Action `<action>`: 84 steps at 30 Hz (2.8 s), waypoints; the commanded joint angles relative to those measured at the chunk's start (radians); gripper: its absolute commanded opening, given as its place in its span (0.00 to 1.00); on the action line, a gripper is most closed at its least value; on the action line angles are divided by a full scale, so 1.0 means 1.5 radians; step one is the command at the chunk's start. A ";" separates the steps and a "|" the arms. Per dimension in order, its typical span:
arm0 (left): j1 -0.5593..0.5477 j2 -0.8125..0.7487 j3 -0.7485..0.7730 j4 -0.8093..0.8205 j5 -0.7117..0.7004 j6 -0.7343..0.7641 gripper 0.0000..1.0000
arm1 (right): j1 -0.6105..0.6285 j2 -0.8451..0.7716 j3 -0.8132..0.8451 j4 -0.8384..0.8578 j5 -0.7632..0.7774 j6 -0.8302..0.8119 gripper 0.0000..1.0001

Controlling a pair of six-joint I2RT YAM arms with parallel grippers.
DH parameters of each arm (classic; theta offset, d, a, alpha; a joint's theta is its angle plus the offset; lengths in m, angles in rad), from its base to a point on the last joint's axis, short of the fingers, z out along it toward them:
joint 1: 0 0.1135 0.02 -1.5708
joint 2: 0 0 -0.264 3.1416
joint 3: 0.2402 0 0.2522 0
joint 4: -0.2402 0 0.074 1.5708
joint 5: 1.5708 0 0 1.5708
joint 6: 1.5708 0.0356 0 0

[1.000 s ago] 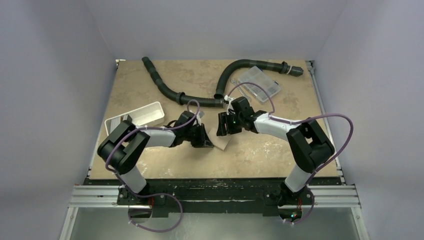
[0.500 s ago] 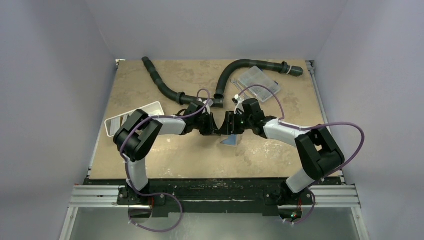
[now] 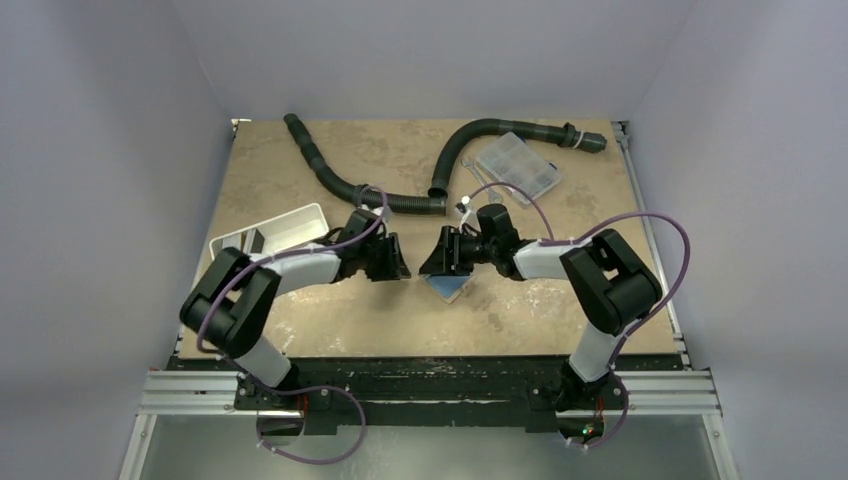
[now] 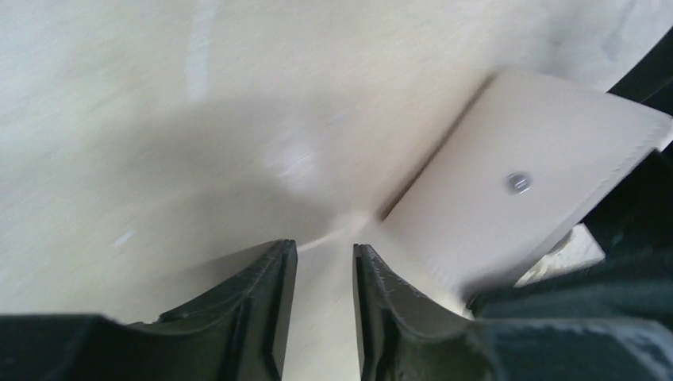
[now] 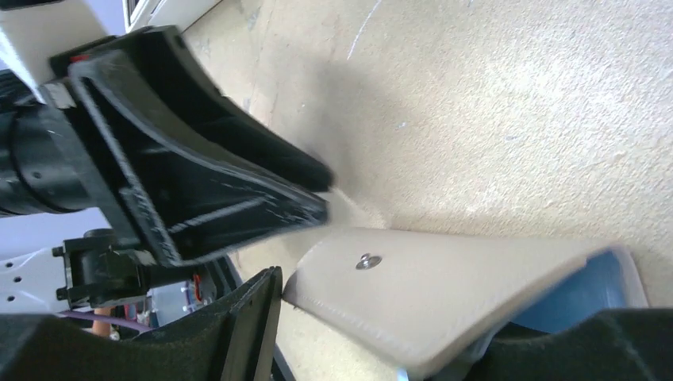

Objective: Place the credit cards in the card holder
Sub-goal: Open the card holder at the center of the board.

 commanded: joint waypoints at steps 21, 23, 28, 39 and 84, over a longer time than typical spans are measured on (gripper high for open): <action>0.099 -0.191 -0.026 -0.025 0.045 0.025 0.51 | 0.036 0.023 0.186 -0.172 0.151 -0.093 0.73; 0.100 -0.215 -0.026 -0.061 0.010 0.035 0.51 | 0.047 0.035 0.221 -0.221 0.188 -0.124 0.73; 0.102 -0.257 -0.022 -0.085 -0.022 0.038 0.53 | 0.068 0.092 0.281 -0.268 0.204 -0.179 0.82; 0.104 -0.254 -0.018 -0.014 0.020 -0.013 0.49 | 0.115 0.222 0.385 -0.345 0.188 -0.353 0.66; 0.040 -0.271 -0.239 0.279 0.008 -0.133 0.23 | 0.093 0.085 0.052 -0.097 0.037 -0.235 0.03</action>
